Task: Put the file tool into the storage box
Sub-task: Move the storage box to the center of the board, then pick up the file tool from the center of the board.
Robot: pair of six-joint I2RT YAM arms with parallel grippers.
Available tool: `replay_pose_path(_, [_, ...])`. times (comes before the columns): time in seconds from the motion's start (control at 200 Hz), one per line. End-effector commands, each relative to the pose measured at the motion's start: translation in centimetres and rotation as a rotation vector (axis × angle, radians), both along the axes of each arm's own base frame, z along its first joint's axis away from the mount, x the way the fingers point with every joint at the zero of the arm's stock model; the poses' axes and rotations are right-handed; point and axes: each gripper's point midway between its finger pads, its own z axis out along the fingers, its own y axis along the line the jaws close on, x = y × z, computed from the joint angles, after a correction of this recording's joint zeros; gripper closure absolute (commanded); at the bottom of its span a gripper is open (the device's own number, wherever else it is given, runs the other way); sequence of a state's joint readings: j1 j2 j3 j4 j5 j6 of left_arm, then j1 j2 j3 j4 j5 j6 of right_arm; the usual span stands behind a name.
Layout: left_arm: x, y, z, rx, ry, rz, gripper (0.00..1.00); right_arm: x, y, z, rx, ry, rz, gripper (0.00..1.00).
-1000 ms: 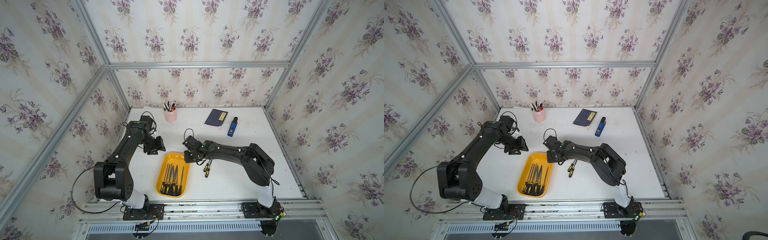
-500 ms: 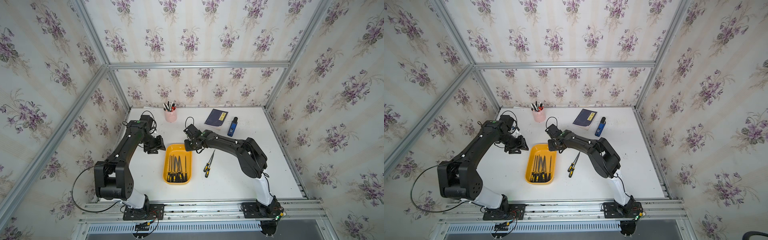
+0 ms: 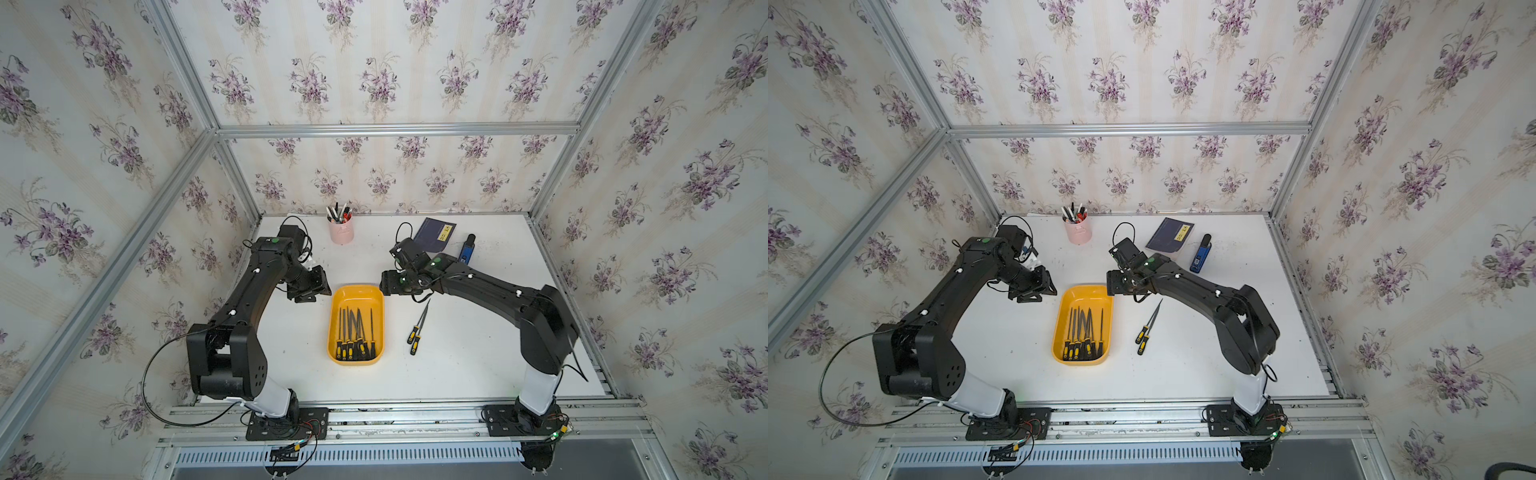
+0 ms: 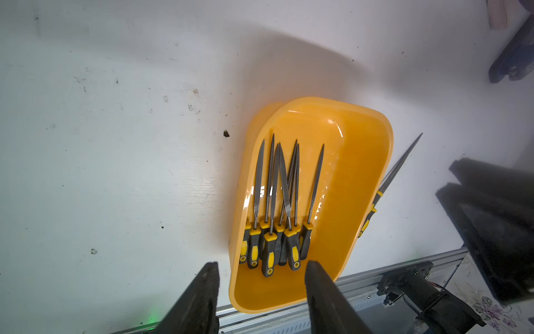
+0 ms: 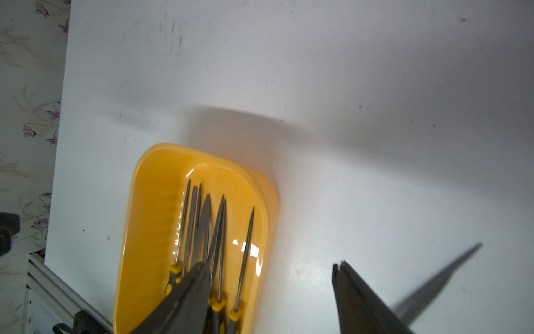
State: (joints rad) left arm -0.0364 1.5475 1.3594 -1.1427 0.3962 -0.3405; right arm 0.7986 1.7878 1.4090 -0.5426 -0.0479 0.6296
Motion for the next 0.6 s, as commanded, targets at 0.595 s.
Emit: replay_pose_path(0.595, [-1.5,-2.6,2.8,-0.052,-0.094,-0.071,0.46,-11.2,-5.8,-12.4,-0.184,0.406,-0.237,0.41])
